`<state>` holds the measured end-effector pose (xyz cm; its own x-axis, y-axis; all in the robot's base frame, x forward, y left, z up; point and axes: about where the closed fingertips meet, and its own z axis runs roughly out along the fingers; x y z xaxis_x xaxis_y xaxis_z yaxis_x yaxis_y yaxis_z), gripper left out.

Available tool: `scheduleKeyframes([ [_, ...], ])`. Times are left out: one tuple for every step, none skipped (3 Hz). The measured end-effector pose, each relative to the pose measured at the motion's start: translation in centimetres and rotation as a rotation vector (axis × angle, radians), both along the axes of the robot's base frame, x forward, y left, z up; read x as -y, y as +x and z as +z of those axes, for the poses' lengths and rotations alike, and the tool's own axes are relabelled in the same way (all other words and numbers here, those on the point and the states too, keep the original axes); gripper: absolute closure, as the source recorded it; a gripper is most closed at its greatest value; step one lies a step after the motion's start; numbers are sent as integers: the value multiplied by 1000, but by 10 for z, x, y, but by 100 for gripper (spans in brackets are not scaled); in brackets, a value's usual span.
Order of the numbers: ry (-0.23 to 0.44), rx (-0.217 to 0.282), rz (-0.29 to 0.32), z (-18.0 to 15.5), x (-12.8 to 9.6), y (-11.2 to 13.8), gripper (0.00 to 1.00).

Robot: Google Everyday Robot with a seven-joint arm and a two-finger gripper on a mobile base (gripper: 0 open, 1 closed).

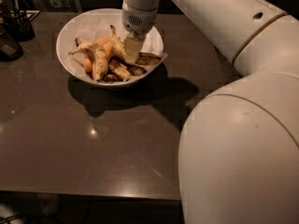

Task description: Pick banana from white bowl

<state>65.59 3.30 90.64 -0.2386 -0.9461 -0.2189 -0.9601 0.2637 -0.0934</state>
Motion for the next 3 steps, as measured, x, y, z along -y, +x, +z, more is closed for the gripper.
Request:
scheduleKeyframes([
  [0,0,0,0,0,0,100],
  [111,60,1,24,16,-9,100],
  [224,157,12,66,41,-33,100],
])
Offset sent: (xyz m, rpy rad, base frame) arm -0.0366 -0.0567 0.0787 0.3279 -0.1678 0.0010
